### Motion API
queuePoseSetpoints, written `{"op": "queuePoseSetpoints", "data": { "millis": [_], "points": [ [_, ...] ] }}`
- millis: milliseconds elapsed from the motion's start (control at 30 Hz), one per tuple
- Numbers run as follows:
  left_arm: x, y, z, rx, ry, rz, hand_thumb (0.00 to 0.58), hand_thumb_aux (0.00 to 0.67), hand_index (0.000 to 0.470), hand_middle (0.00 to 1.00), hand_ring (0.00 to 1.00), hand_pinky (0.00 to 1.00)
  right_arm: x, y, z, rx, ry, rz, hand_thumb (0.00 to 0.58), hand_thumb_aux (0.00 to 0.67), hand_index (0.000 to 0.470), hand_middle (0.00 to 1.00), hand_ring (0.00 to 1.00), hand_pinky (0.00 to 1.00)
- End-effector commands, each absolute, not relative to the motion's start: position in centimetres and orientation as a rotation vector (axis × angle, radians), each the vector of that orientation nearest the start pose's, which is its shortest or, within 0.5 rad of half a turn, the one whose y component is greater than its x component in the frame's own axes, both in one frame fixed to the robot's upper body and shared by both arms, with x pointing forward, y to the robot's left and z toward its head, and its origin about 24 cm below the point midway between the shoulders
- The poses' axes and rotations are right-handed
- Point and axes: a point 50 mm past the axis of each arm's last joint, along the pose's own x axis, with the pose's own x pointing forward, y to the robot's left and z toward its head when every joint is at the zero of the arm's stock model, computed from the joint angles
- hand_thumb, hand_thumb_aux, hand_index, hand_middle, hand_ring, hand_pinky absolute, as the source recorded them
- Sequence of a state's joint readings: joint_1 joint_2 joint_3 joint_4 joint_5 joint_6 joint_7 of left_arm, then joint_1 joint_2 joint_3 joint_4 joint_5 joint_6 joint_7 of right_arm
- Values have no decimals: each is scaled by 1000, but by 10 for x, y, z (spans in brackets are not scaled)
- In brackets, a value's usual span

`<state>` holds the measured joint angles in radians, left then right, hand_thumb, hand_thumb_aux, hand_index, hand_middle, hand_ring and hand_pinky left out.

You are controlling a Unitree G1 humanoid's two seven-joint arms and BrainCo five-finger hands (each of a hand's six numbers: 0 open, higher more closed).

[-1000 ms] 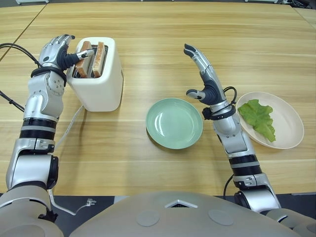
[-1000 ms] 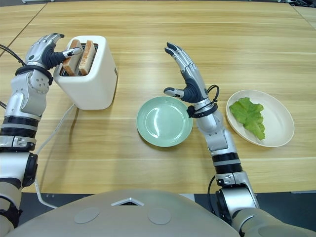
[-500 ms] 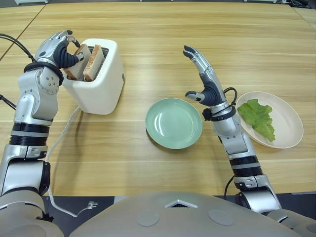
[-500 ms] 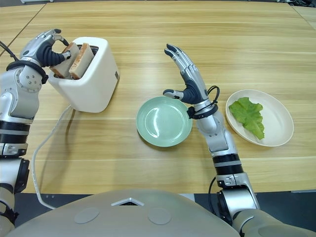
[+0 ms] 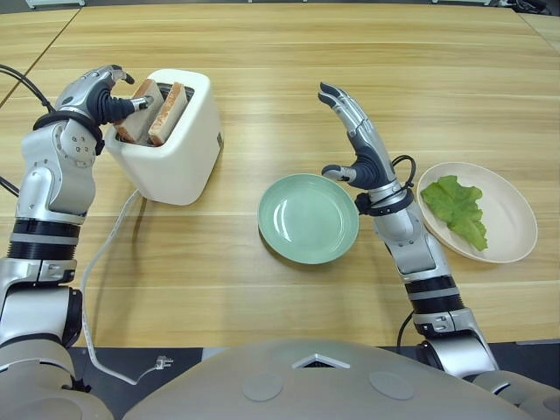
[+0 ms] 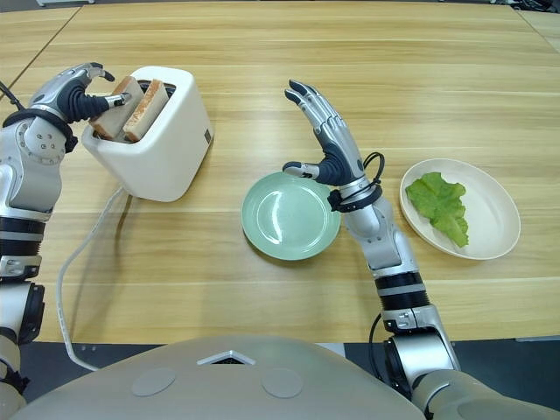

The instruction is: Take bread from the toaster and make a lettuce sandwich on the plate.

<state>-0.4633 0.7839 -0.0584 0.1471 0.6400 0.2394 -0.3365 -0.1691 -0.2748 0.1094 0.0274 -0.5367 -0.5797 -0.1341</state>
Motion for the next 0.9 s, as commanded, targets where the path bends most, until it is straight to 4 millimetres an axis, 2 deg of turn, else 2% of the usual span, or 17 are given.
{"op": "queuePoseSetpoints", "data": {
  "millis": [33,100,133,333,467,567,667,767,900],
  "points": [
    [318,280,173,1398,173,12,512,441,310,0,0,0,260,-133,120,-745,-759,215,0,0,0,0,0,0],
    [317,280,172,1402,177,3,563,554,389,0,0,0,259,-132,120,-747,-761,215,0,0,0,0,0,0],
    [317,279,172,1403,178,0,580,670,470,0,0,0,259,-132,120,-748,-761,214,0,0,0,0,0,0],
    [319,275,175,1380,147,-11,580,670,470,0,0,0,258,-132,120,-755,-764,214,0,0,0,0,0,0],
    [325,274,189,1280,69,13,580,670,470,0,0,0,259,-131,121,-754,-767,215,0,0,0,0,0,0],
    [334,270,207,1183,18,-40,580,670,470,0,0,0,260,-130,121,-753,-768,212,0,0,0,0,0,0],
    [340,270,237,1146,-36,-64,580,670,470,0,0,0,261,-128,122,-747,-772,212,0,0,0,0,0,0],
    [342,265,266,1120,-91,-103,580,670,470,0,0,0,262,-129,124,-730,-777,198,0,0,0,0,0,0],
    [341,252,294,1079,-159,-186,580,670,470,0,0,0,264,-131,126,-712,-779,181,0,0,0,0,0,0]
  ]
}}
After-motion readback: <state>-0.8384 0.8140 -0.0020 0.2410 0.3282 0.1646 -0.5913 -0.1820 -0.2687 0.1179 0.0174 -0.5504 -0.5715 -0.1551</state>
